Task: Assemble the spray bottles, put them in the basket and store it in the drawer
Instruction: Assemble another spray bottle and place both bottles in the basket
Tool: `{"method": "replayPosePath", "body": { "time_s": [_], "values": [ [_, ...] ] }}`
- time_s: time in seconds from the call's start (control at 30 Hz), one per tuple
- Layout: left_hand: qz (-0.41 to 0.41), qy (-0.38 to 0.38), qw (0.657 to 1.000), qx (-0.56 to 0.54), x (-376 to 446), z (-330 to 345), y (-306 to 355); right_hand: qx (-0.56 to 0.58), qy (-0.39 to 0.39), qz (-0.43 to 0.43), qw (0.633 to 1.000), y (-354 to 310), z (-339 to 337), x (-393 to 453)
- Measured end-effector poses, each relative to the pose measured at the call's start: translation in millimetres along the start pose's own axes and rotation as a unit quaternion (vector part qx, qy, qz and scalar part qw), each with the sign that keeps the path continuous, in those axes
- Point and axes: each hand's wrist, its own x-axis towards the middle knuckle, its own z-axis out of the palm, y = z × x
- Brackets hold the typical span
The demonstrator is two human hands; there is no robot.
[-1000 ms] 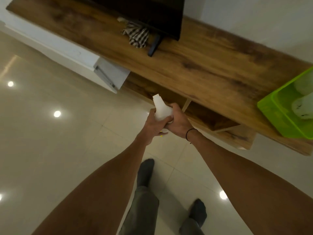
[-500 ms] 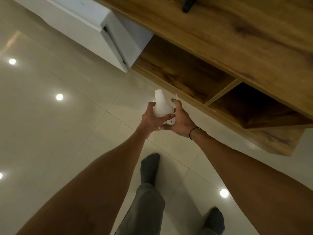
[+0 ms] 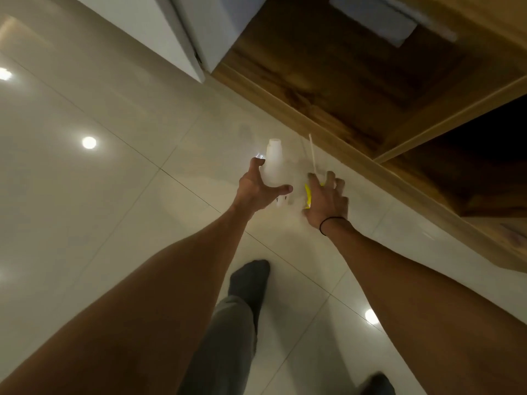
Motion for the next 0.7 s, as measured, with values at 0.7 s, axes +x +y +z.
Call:
{"method": "replayPosePath", "body": {
  "time_s": [0.7],
  "values": [
    [0.002,0.016,0.958,0.286,-10,-35,-32,0.174,0.061,0.047,0.982,25,16,4]
  ]
}}
